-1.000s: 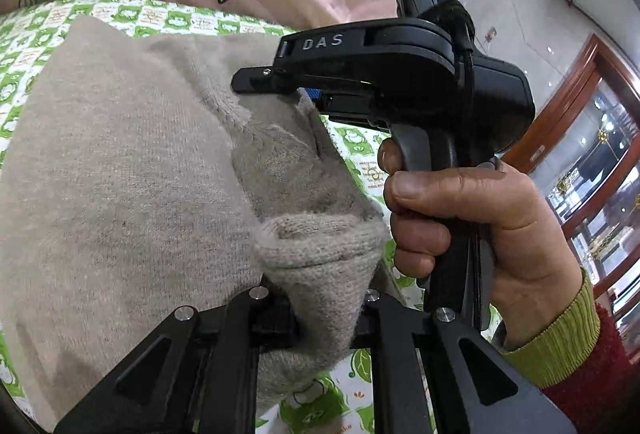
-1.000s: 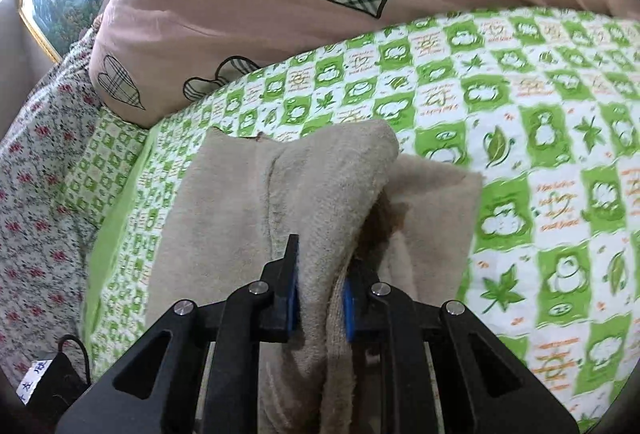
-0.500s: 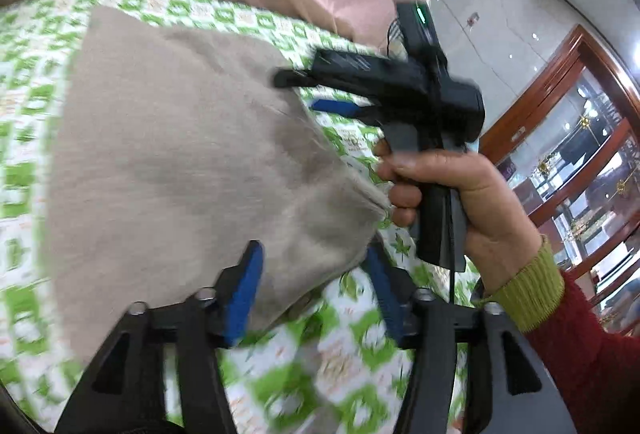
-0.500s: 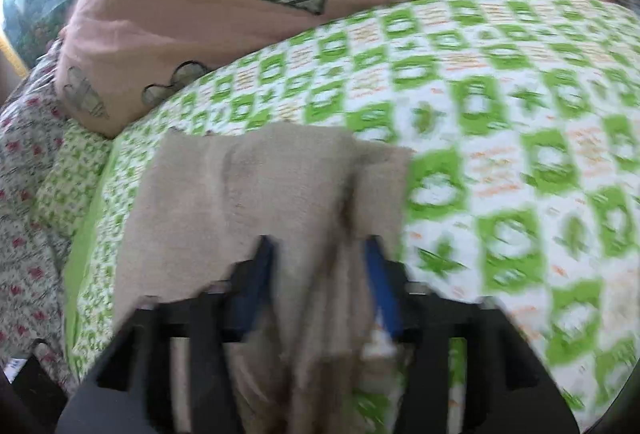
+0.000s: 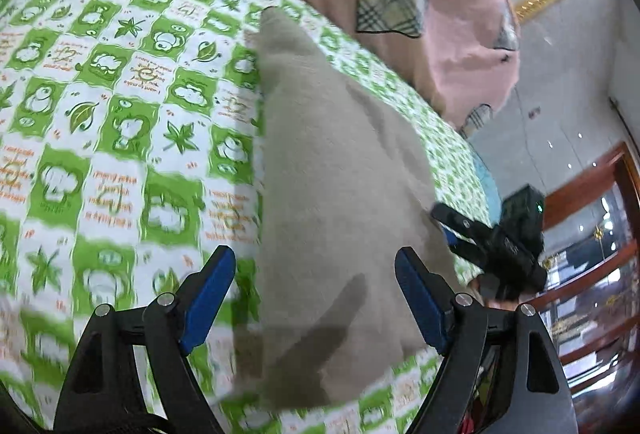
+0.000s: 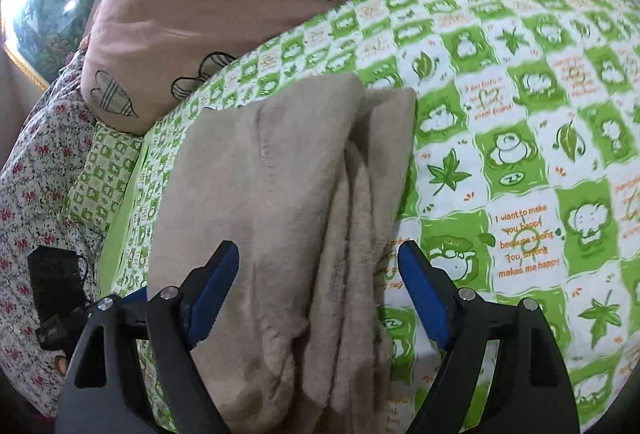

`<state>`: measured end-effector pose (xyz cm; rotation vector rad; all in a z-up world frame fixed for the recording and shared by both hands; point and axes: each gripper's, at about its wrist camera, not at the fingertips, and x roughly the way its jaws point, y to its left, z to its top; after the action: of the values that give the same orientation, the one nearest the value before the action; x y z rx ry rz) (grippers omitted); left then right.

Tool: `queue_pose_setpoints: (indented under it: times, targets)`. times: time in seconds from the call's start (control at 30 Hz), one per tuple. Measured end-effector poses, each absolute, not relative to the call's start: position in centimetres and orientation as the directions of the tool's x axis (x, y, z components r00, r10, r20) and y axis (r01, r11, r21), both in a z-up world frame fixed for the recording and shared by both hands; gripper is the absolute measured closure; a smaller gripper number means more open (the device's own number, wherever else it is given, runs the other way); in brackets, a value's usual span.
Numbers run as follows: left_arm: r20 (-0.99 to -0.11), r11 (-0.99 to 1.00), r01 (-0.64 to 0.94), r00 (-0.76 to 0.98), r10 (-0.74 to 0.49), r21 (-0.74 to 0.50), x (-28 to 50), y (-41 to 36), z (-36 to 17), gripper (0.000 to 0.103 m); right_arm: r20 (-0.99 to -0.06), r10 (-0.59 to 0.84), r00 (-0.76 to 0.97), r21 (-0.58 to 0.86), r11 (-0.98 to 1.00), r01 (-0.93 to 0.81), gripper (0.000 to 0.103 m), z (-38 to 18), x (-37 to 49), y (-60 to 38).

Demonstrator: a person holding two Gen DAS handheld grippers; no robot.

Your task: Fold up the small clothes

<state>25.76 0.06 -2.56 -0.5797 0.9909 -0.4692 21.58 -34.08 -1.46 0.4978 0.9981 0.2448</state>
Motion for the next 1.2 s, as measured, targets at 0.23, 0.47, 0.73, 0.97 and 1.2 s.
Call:
queue_pose_setpoints:
  times: [0.23,0.47,0.73,0.97,1.2]
  targets:
    - [-0.621,0.694,0.081,0.381,-0.685,-0.716,32.5,-2.4,-6.7,0.020,-0.731,0.473,0.492,0.558,0.829,0.032,0.024,-3.2,23.0,-33.9]
    - [-0.600,0.698,0.147,0.409,-0.688,-0.701,31.6,-2.6,-5.0,0.061,-0.735,0.487,0.472,0.552,0.834,0.000,0.070,-2.3,22.7,-31.4]
    - [-0.603,0.760,0.143,0.524,-0.602,-0.634,22.2,4.5,0.2,0.062,-0.649,0.629,0.429,0.630,0.760,-0.161,0.072,-0.8,20.2,-23.9]
    - [-0.637,0.790,0.069,0.551,-0.539,-0.609,18.0,10.1,-0.4,0.061,-0.618,0.700,0.359,0.668,0.708,-0.231,0.072,-2.4,19.6,-17.3]
    - [-0.642,0.776,0.015,0.553,-0.531,-0.630,17.3,12.0,-4.1,0.049,-0.664,0.664,0.345,0.648,0.741,-0.177,0.064,-4.9,19.1,-17.2]
